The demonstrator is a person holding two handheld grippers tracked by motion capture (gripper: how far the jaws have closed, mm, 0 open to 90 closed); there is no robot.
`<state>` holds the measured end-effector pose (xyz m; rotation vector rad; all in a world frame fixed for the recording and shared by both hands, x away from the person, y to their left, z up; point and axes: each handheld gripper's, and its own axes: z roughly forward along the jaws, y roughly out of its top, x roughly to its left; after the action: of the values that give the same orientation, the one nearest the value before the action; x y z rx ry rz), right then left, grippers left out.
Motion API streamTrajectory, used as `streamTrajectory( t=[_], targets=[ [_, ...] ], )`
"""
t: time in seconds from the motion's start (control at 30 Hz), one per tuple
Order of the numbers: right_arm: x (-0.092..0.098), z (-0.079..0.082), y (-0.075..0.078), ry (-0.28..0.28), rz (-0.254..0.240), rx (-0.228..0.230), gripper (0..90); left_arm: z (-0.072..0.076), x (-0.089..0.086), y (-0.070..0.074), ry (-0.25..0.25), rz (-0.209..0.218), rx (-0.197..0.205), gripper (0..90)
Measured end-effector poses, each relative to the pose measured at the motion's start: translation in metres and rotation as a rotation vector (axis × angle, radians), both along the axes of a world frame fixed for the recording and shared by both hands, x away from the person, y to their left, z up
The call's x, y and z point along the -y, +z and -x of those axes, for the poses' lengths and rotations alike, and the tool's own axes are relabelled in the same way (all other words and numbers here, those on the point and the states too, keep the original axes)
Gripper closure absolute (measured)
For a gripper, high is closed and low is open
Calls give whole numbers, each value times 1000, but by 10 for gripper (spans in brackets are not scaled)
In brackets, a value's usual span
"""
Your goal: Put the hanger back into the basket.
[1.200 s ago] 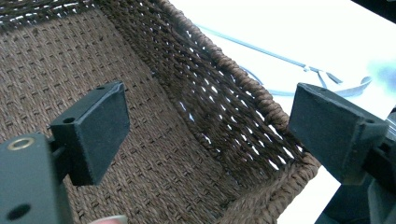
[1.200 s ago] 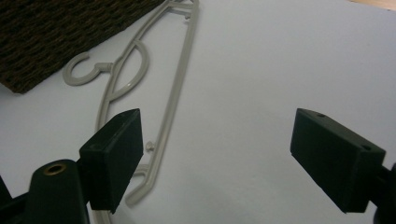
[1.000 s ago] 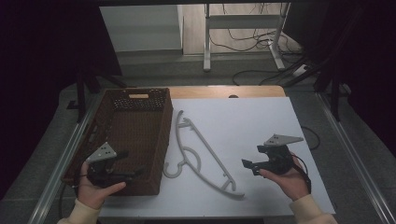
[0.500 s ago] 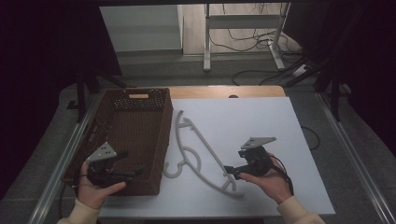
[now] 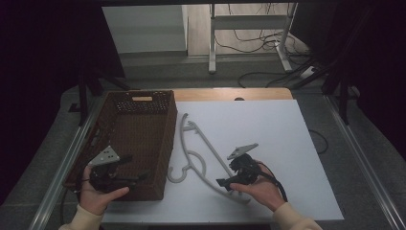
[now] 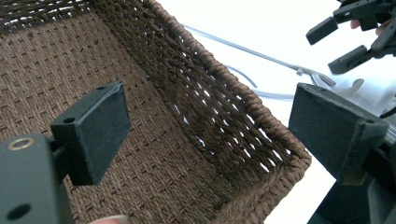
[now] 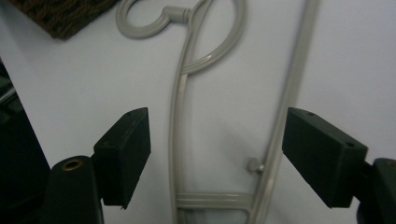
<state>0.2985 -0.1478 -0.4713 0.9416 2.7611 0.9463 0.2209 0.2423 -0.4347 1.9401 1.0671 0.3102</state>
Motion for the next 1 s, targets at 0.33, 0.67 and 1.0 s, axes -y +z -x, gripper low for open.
streamTrajectory(
  t=[0.33,0.67,1.0],
  targets=[
    [-24,6,-15,66,117,-91,330,0,-1,0,10,-3,-2,126],
    [-39,13,-24,111,249,-121,521,0,-3,0,15,0,-3,126],
    [-46,16,-28,101,373,-86,718,0,-3,0,14,-1,-3,126]
  ],
)
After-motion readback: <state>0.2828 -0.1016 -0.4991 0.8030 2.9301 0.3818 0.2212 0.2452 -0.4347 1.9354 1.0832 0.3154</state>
